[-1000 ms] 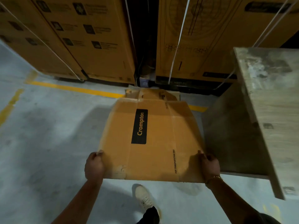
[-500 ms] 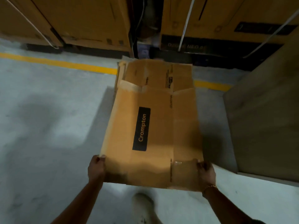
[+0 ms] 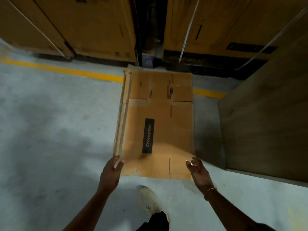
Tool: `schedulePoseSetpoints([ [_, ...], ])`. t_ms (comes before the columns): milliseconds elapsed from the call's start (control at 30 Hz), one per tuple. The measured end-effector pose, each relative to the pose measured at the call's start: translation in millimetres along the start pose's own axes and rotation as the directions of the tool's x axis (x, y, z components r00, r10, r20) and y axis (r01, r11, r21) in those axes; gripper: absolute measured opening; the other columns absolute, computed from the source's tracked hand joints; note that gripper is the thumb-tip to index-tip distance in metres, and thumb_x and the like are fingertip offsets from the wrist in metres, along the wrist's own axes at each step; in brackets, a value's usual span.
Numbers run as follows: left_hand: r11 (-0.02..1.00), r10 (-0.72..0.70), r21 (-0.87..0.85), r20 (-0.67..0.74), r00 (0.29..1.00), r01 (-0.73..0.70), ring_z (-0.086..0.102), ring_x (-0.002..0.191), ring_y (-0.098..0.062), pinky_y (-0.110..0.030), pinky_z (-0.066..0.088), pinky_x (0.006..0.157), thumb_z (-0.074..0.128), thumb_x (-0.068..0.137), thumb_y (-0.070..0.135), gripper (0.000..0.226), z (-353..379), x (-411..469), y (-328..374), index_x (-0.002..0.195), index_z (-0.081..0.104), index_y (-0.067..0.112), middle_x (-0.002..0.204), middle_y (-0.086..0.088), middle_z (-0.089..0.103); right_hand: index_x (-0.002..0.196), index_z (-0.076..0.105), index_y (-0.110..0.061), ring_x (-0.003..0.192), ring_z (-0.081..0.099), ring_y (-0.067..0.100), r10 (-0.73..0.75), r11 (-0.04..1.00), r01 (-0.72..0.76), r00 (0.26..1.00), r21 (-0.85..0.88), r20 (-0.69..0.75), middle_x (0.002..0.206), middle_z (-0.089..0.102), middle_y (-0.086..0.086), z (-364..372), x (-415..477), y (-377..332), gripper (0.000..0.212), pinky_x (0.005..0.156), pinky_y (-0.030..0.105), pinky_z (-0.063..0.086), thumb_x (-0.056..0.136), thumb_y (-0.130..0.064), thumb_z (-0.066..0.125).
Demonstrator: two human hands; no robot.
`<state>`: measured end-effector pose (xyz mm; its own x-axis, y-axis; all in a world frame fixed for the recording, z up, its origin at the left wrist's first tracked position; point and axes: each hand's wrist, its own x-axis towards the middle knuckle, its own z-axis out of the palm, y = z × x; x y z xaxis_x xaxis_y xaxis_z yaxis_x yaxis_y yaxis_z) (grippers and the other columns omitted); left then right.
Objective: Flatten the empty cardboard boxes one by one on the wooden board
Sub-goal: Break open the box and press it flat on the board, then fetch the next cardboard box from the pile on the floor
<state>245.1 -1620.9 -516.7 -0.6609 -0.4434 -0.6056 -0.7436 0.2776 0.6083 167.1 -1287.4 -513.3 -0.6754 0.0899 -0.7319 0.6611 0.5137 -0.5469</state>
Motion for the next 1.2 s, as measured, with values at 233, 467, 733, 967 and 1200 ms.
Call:
schedulePoseSetpoints([
  [233, 0.952, 0.295, 0.068, 0.071, 0.953, -0.300, 0.048, 0.132, -0.011, -0.036, 0.039, 0.110, 0.040, 0.089, 0.074, 0.062, -77.4, -119.5, 176.4, 0.139, 0.049, 0.038, 0.144, 0.011, 0.052, 0.149, 0.035, -0.033, 0.139, 0.040, 0.020, -0.149, 0.989, 0.149, 0.988, -0.001, -0.036, 0.154, 0.039, -0.005, -77.9, -164.1, -126.3, 0.071, 0.110, 0.039, 0.033, 0.087, -0.064, 0.049],
  [467, 0.837, 0.514, 0.105, 0.181, 0.838, -0.536, 0.037, 0.139, -0.010, -0.030, 0.032, 0.111, 0.043, 0.095, 0.063, 0.056, -125.6, -215.2, 330.7, 0.146, 0.040, 0.040, 0.151, 0.014, 0.040, 0.149, 0.038, -0.028, 0.133, 0.041, 0.012, -0.353, 0.927, 0.369, 0.917, 0.063, -0.187, 0.151, 0.042, -0.005, -186.8, -282.2, -224.6, 0.076, 0.105, 0.029, 0.032, 0.085, -0.068, 0.052],
  [733, 0.728, 0.672, 0.003, 0.201, 0.713, -0.686, 0.033, 0.140, -0.010, -0.032, 0.032, 0.107, 0.046, 0.094, 0.062, 0.056, -119.0, -294.0, 453.0, 0.146, 0.037, 0.046, 0.155, 0.012, 0.035, 0.144, 0.047, -0.035, 0.136, 0.044, 0.010, -0.376, 0.845, 0.494, 0.821, 0.205, -0.430, 0.148, 0.048, -0.011, -303.4, -337.2, -222.4, 0.084, 0.115, 0.045, 0.036, 0.075, -0.082, 0.051],
  [967, 0.611, 0.775, -0.049, 0.242, 0.584, -0.790, 0.030, 0.142, -0.011, -0.034, 0.030, 0.108, 0.043, 0.094, 0.061, 0.057, -65.5, -380.6, 527.0, 0.147, 0.038, 0.041, 0.156, 0.012, 0.031, 0.146, 0.042, -0.034, 0.136, 0.043, 0.011, -0.406, 0.818, 0.558, 0.734, 0.142, -0.544, 0.150, 0.044, -0.010, -403.9, -388.3, -170.4, 0.083, 0.113, 0.043, 0.036, 0.078, -0.082, 0.043],
  [1200, 0.488, 0.850, -0.146, 0.302, 0.431, -0.861, 0.031, 0.134, -0.002, -0.029, 0.027, 0.105, 0.043, 0.088, 0.064, 0.065, 50.7, -489.9, 561.3, 0.146, 0.041, 0.035, 0.149, 0.014, 0.036, 0.149, 0.038, -0.033, 0.139, 0.039, 0.006, -0.407, 0.787, 0.604, 0.663, 0.128, -0.628, 0.152, 0.041, -0.013, -510.3, -449.3, -86.2, 0.084, 0.116, 0.039, 0.033, 0.079, -0.080, 0.043],
])
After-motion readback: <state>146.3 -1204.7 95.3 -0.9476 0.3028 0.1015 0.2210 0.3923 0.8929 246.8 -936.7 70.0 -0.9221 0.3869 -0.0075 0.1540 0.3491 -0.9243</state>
